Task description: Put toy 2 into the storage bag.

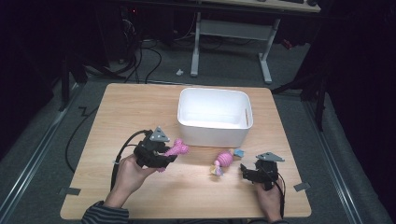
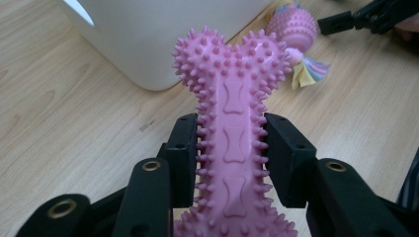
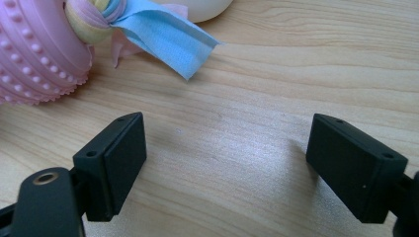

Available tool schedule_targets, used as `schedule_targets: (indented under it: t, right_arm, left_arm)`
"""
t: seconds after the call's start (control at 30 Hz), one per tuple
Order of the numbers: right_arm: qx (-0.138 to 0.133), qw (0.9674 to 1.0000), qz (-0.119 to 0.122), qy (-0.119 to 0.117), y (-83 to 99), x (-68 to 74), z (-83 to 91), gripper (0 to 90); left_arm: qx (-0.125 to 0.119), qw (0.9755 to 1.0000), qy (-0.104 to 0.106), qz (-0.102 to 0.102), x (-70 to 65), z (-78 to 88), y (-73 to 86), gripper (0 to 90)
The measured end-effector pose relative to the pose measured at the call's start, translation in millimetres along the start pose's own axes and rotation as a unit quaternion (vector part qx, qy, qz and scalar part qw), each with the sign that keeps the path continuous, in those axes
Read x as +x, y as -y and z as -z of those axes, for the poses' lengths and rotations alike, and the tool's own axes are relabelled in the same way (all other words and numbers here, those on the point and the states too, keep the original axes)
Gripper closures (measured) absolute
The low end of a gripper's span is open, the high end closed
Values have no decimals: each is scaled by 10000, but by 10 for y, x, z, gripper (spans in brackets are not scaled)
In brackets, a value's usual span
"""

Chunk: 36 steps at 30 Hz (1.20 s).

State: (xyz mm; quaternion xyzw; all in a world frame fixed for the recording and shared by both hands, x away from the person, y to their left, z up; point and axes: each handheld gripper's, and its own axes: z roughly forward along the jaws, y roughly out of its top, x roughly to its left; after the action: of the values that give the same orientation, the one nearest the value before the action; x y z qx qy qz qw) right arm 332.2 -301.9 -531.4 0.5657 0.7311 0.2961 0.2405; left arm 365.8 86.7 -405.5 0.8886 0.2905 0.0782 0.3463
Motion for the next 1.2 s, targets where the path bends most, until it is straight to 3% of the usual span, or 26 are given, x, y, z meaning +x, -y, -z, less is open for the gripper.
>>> schedule_targets:
  t: [0.7, 1.0, 1.07, 1.2]
  right_arm:
    - [0, 10000, 6, -6, 1, 2, 0, 157]
    - [-7, 10000, 29, -13, 1, 0, -1, 157]
    - [-5, 10000, 35, -15, 1, 0, 0, 157]
    - [-3, 10000, 27, -5, 2, 2, 0, 157]
  left_arm:
    - [-369, 9991, 218, -3, 121, 231, -289, 592]
    - [-483, 9985, 243, -53, 172, 312, -481, 592]
    - [-571, 9977, 356, -17, 199, 317, -542, 592]
    - [-574, 9977, 372, -14, 216, 305, -630, 592]
